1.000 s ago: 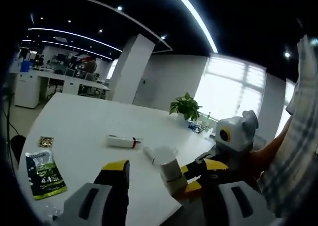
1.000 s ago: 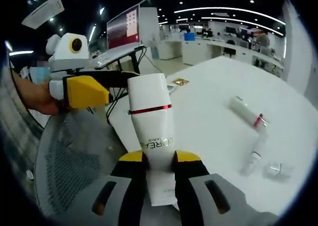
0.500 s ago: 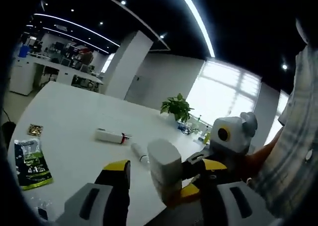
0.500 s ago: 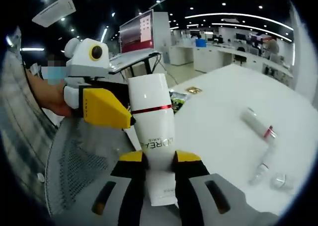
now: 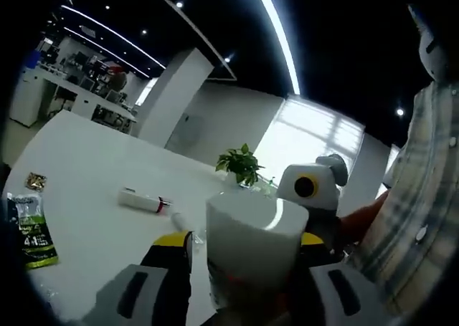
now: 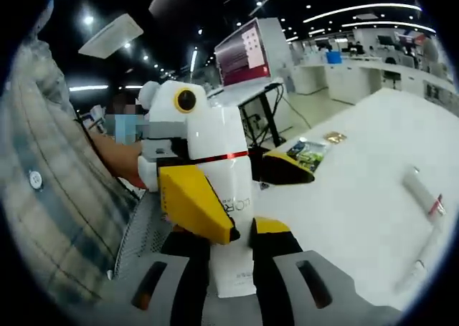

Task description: Arrange the skincare products in the storage area until every visible bottle or jar stands upright without overlapping.

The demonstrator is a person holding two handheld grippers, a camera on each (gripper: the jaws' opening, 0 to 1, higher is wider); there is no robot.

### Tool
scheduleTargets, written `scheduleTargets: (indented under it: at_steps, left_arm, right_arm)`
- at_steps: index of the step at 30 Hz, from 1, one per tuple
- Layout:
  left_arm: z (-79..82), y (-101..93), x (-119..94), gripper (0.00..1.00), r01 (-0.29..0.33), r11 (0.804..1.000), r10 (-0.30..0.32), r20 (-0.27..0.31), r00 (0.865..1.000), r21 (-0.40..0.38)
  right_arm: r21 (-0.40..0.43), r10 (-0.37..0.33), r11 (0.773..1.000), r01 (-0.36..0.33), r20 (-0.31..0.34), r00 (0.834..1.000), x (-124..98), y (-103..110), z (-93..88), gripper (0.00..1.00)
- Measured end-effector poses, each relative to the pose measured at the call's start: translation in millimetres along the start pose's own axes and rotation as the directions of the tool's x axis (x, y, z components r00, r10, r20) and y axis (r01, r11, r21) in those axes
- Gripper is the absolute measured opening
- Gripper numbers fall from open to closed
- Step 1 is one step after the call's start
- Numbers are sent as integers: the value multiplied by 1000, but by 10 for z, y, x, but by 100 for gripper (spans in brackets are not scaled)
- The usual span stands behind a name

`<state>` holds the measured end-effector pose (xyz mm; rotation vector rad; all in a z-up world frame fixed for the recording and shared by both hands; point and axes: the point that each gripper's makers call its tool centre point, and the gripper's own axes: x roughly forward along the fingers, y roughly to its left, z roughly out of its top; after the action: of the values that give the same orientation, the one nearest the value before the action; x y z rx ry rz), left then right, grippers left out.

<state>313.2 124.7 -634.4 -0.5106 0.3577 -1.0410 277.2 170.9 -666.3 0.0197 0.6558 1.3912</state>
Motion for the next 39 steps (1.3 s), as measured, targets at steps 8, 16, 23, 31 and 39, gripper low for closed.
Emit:
scheduleTargets:
  at_steps: [8, 16, 23, 31, 39]
  left_arm:
    - [-24, -160, -11, 45, 90, 996, -90, -13, 996, -16]
    - [99, -229, -54, 43, 132, 991, -131, 48, 990, -9]
    - [236, -243, -102, 43, 170, 982, -159, 126, 979, -79]
    - [154, -295, -68, 43, 192, 978, -186, 80, 979, -83]
    - [104, -273, -3, 42, 195, 975, -192, 44, 980, -106]
  right_arm:
    - [55, 159, 986, -157, -43, 986, 31, 167, -8, 19]
    - [115, 279, 956, -271, -55, 959, 80, 261, 71, 20]
    - [154, 328, 935, -321, -22, 945, 120, 333, 155, 20]
    - [190, 346, 922, -338, -7, 938, 111, 354, 90, 20]
    - [239, 336, 912, -333, 29, 942, 95, 320, 73, 20]
